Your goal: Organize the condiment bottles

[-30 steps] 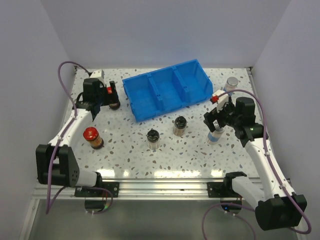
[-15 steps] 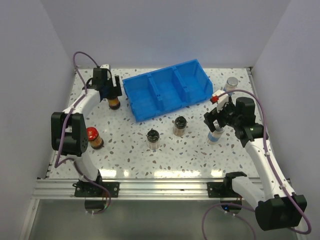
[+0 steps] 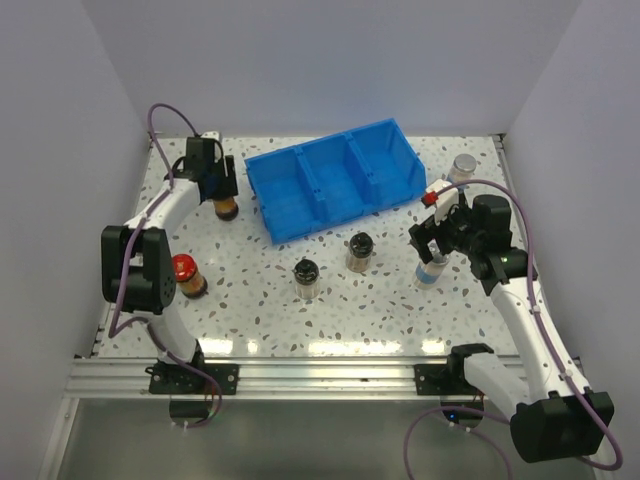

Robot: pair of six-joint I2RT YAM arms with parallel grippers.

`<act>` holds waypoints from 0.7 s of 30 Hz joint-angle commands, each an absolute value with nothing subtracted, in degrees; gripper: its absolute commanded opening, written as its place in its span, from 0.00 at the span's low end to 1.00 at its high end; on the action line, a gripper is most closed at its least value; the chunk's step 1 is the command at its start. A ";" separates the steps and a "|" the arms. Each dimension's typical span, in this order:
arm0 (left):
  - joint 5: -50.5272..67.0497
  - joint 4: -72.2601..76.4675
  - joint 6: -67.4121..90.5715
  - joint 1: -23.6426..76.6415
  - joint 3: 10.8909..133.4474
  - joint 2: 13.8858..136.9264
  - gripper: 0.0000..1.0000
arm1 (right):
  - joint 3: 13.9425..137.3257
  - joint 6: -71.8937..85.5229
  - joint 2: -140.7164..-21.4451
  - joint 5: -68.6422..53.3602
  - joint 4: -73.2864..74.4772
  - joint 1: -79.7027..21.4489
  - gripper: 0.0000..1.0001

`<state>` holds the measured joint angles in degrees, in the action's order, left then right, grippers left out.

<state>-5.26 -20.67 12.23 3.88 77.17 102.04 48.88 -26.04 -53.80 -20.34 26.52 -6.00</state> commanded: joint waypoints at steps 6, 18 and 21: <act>-7.65 -16.87 9.75 3.69 78.83 86.40 0.00 | 48.52 -27.16 -52.65 -19.25 25.05 -6.15 0.99; 1.14 -20.13 11.69 11.15 91.31 89.03 0.00 | 48.43 -27.16 -53.00 -18.98 24.87 -6.15 0.99; 0.97 -21.44 11.87 13.97 96.14 92.98 0.00 | 48.43 -27.16 -53.00 -18.81 24.79 -6.07 0.99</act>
<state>-1.15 -26.24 11.18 11.88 89.34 91.50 48.51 -26.48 -53.80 -19.99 26.30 -6.00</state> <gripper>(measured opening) 0.695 0.986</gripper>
